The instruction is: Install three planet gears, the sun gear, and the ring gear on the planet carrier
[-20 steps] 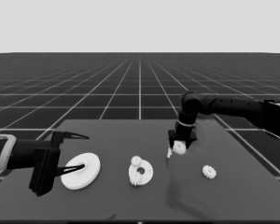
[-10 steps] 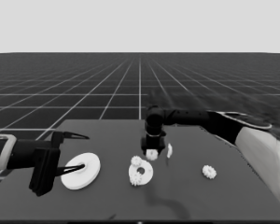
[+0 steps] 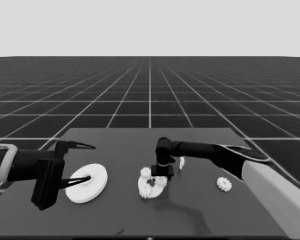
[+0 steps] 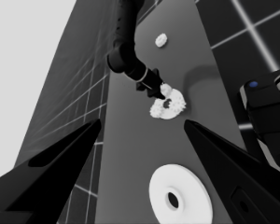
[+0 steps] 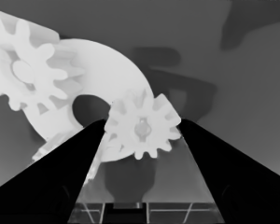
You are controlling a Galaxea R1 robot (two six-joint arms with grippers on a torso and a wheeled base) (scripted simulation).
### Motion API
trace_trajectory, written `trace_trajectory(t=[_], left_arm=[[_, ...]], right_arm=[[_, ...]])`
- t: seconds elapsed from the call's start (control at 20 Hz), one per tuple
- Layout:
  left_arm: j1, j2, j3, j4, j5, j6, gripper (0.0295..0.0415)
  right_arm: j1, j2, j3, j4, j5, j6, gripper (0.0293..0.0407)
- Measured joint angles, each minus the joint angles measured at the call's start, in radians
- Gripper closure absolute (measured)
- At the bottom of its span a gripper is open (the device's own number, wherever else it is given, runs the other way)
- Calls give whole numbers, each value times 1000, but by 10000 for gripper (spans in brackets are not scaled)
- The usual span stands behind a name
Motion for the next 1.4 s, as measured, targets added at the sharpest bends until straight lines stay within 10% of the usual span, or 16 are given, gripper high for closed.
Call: trace_trajectory(t=[0.05, 0.15, 0.45, 0.55, 0.7, 0.95, 1.1, 1.4], left_arm=[[0, 0, 0, 0, 0, 0, 326], [0, 0, 0, 0, 0, 0, 326], [0, 0, 0, 0, 0, 0, 326], [0, 0, 0, 0, 0, 0, 326], [0, 0, 0, 0, 0, 0, 326], [0, 0, 0, 0, 0, 0, 326], [0, 0, 0, 0, 0, 0, 326], [0, 0, 0, 0, 0, 0, 326]], right_arm=[[0, 0, 0, 0, 0, 0, 328], [-1, 0, -1, -1, 0, -1, 316], [-1, 0, -1, -1, 1, -1, 315], [221, -43, 162, 225, -77, 102, 315], [350, -37, 147, 339, -83, 94, 315], [376, -34, 135, 366, -85, 85, 315], [398, -691, 439, 382, -107, -295, 315], [403, -790, 264, 375, -123, -540, 315]])
